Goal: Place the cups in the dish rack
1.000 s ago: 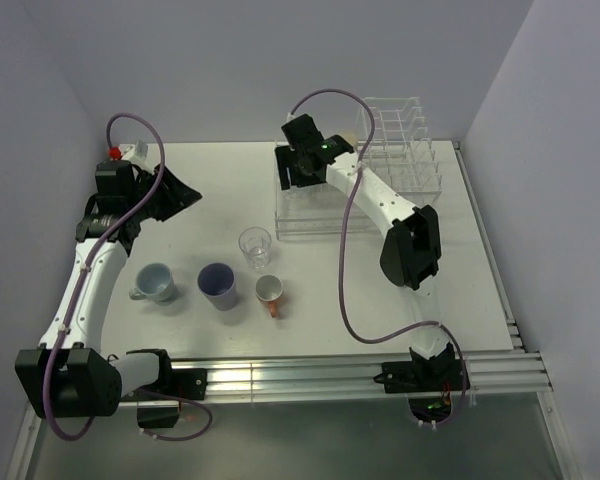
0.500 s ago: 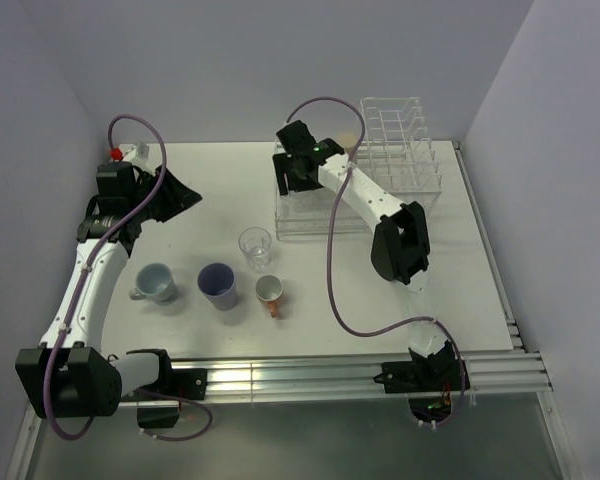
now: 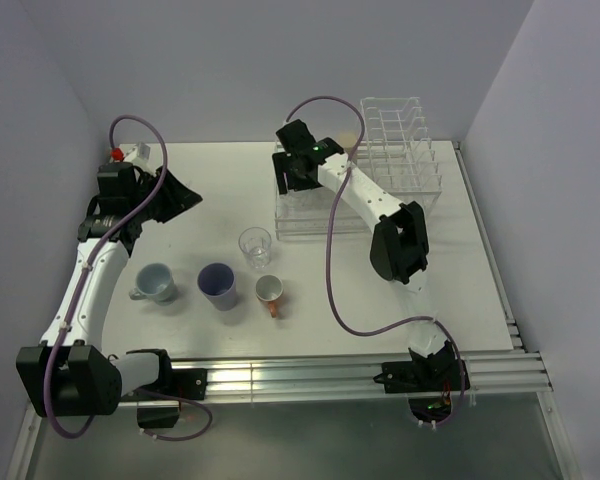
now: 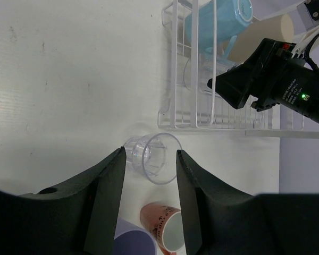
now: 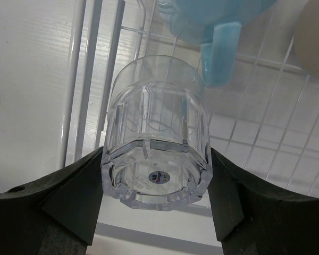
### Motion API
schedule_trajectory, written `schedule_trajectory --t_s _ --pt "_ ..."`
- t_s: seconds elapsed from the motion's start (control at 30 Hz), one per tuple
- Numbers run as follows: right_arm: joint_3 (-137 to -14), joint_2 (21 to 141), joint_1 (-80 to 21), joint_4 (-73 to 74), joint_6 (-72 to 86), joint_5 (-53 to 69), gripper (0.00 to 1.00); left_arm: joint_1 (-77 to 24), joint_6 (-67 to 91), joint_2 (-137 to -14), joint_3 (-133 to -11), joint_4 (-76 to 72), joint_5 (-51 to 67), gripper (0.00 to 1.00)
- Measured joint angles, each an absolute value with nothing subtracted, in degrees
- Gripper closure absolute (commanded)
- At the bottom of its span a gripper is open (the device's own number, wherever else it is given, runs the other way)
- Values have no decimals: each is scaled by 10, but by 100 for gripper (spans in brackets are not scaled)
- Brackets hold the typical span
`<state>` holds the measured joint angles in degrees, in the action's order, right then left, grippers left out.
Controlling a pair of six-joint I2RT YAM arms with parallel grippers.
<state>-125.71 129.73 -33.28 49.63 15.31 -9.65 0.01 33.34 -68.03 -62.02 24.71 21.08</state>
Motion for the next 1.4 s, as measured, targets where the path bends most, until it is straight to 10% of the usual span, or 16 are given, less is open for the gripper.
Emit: schedule_trajectory --t_s 0.37,1.0,1.4 --pt "-1257 1297 -333 495 154 -97 21 0 332 -684 -620 247 211 51" --pt "-1247 1294 -333 487 156 -101 16 -6 331 -692 -620 252 192 53" --pt "-1129 1120 -335 461 162 -121 16 -181 337 -744 -612 299 28 55"
